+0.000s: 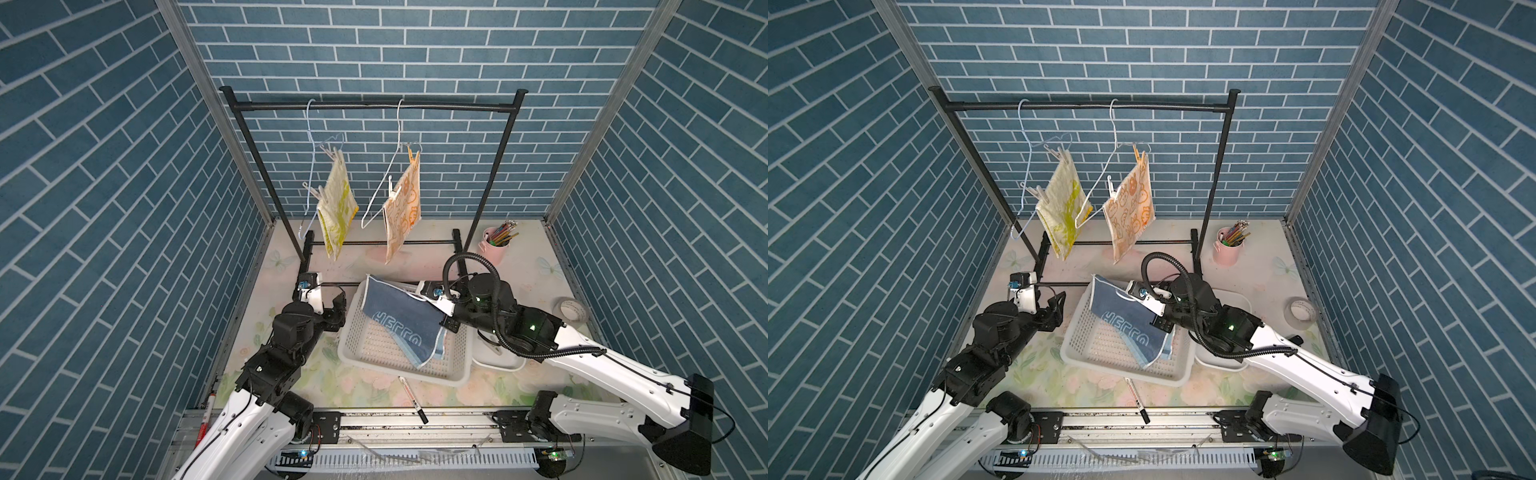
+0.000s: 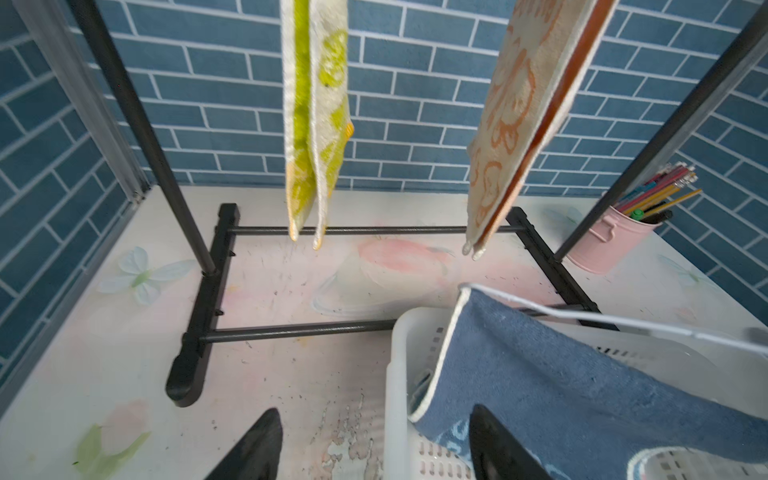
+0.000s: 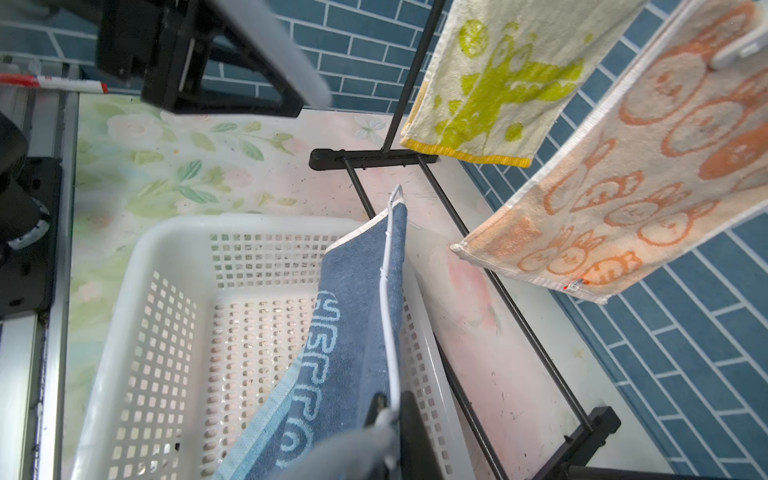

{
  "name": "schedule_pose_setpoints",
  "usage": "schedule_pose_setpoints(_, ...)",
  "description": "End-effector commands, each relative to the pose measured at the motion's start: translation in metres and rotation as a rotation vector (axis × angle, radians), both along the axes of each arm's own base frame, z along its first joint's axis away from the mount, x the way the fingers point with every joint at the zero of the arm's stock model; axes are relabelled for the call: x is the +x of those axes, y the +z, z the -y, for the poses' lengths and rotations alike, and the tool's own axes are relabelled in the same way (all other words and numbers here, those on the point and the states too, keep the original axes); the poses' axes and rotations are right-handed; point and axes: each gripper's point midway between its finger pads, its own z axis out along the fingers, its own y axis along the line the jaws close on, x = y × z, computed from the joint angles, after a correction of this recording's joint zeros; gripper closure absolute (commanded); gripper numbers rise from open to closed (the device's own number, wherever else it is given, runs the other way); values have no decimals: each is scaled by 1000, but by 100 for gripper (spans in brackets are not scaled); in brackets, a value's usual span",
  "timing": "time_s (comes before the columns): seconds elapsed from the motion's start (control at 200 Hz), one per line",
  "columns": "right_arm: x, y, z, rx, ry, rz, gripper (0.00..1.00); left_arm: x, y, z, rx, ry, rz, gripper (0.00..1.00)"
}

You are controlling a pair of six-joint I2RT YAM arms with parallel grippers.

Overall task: Remove the clothespins securing towels to the hanger
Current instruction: Remove the towel from the hanger.

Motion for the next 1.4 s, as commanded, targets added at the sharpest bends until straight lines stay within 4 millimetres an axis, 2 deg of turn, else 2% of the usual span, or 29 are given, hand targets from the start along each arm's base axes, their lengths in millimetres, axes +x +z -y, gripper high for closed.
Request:
schedule_pose_setpoints(0.0, 5, -4, 11, 56, -96, -166, 100, 3, -14, 30, -104, -121, -76, 31)
schedule_pose_setpoints(0.11, 12, 0, 16, 106, -128, -211, 100, 14, -12, 52, -235, -229, -124, 36)
schedule_pose_setpoints(0.215, 9, -1, 16, 130, -107, -237, 100, 27, -8, 60, -332, -305, -138, 38)
schedule_pose_setpoints(0.4, 12, -1, 18, 164, -118, -268, 100, 46, -7, 81, -320, -446, -173, 41)
schedule_pose_setpoints(0.425, 12, -2, 18, 164, -117, -270, 100, 47, -17, 83, -313, -452, -208, 42)
schedule_pose_setpoints(0.445, 12, -2, 18, 165, -119, -271, 100, 51, -11, 85, -308, -462, -204, 42)
schedule_pose_setpoints(0.545, 14, -3, 20, 176, -136, -279, 100, 60, -26, 86, -247, -455, -280, 46)
schedule_pose_setpoints(0.675, 16, 3, 21, 215, -146, -274, 100, 60, -42, 89, -159, -470, -322, 46)
schedule_pose_setpoints(1.205, 16, 12, 28, 259, -162, -289, 100, 72, -79, 104, -89, -509, -396, 48)
schedule_pose_setpoints(1.39, 15, 13, 26, 264, -153, -290, 100, 77, -89, 102, -51, -486, -409, 48)
